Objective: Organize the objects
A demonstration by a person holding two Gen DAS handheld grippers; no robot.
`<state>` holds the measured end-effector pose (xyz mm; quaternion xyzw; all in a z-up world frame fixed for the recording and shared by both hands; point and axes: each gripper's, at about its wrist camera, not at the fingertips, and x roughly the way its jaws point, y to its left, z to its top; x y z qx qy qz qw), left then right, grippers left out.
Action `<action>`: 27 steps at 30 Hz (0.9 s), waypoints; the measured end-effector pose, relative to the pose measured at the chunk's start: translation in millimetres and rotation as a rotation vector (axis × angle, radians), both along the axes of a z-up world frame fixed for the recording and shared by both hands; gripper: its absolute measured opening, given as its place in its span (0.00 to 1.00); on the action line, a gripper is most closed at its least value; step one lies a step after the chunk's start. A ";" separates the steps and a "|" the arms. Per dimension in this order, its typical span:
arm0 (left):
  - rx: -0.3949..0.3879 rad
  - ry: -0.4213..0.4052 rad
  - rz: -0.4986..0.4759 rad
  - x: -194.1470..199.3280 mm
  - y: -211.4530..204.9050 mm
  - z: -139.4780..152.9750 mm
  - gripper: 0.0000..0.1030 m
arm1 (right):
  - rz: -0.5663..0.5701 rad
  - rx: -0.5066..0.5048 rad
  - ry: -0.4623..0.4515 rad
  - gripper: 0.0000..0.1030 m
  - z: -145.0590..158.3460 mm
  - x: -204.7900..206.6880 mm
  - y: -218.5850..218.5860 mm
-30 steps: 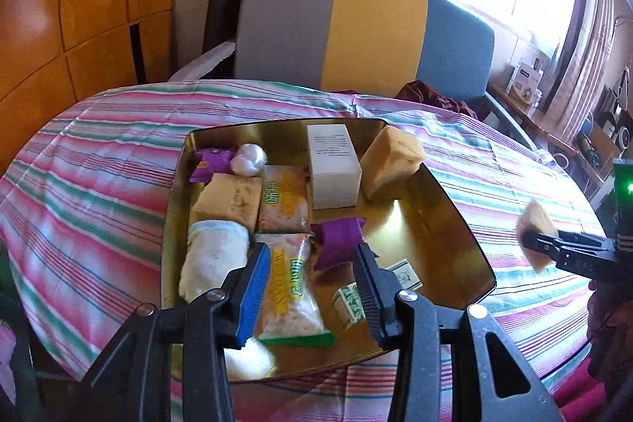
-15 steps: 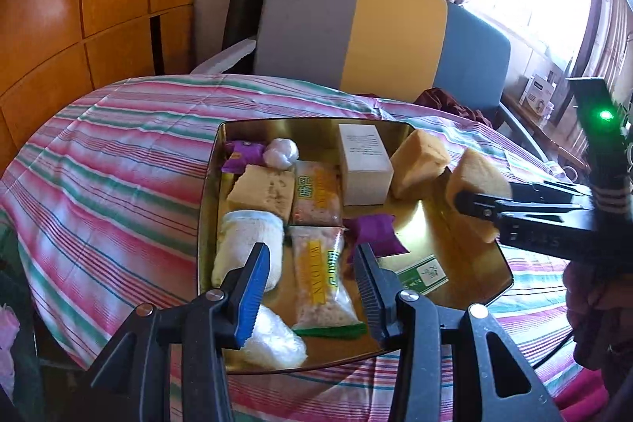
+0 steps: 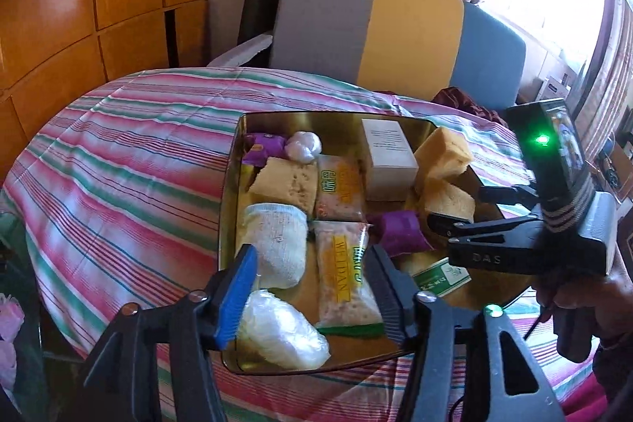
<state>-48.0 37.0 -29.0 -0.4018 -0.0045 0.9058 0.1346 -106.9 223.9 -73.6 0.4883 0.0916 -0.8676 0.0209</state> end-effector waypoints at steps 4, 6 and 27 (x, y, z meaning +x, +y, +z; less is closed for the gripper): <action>-0.019 0.009 0.022 1.1 -0.7 1.3 0.65 | 0.007 -0.028 0.025 0.87 4.6 9.0 0.1; -0.029 0.016 0.030 2.9 -1.0 2.9 0.67 | -0.001 -0.045 0.046 0.90 10.0 14.3 1.2; -0.078 0.130 0.105 48.2 6.0 30.5 0.74 | -0.299 -0.119 0.308 1.00 64.4 138.7 9.0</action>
